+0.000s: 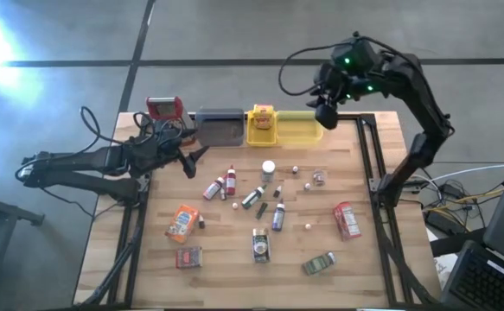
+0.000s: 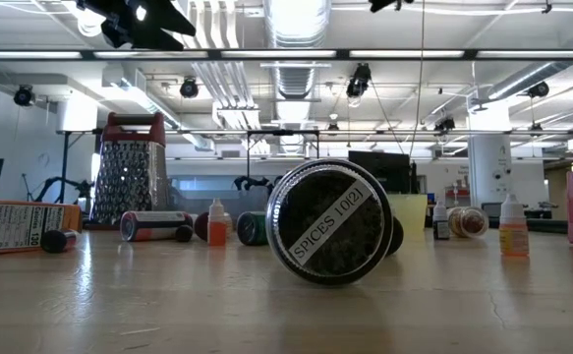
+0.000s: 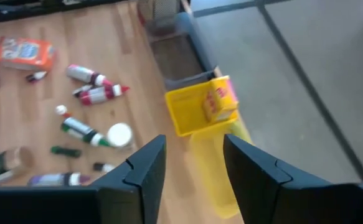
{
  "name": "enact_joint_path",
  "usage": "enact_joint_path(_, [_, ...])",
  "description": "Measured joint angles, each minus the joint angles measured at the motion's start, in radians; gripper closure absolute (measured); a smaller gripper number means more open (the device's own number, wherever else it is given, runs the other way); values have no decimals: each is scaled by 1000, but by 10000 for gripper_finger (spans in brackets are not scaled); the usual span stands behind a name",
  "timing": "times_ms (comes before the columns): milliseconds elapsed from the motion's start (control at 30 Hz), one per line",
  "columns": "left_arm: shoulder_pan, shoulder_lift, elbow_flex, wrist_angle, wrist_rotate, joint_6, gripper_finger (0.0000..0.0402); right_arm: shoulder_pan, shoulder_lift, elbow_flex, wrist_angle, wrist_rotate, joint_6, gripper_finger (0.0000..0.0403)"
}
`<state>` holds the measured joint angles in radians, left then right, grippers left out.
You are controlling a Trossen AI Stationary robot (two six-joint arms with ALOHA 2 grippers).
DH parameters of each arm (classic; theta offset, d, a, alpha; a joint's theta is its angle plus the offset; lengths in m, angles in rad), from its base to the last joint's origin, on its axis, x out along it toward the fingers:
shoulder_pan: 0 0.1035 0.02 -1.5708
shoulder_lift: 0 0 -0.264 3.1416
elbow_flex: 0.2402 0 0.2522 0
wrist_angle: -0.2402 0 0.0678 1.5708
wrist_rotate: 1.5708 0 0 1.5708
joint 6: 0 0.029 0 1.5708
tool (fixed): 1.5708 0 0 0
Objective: Pick & Place Kitchen Items
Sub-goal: Put the seasoning bottle into the black bin
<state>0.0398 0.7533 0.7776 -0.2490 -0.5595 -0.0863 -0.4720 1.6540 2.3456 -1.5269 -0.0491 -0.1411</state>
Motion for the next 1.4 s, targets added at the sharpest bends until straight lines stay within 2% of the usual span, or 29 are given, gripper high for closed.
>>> enact_joint_path(200, [0,0,0,-26,0,-2,83,72,-18,-49,-31,-3,45,277])
enact_joint_path(333, [0,0,0,-41,0,-2,83,135,-42,-149,-13,-3,56,294])
enact_joint_path(567, [0,0,0,-41,0,-1,83,222,-143,-445,198,-3,68,328])
enact_joint_path(767, [0,0,0,-47,1,6,83,239,-295,-762,424,-2,110,344])
enact_joint_path(1100, [0,0,0,-47,1,7,83,239,-548,-1283,845,-1,153,311])
enact_joint_path(1400, [0,0,0,-51,1,7,83,239,-597,-1590,1162,-3,201,274])
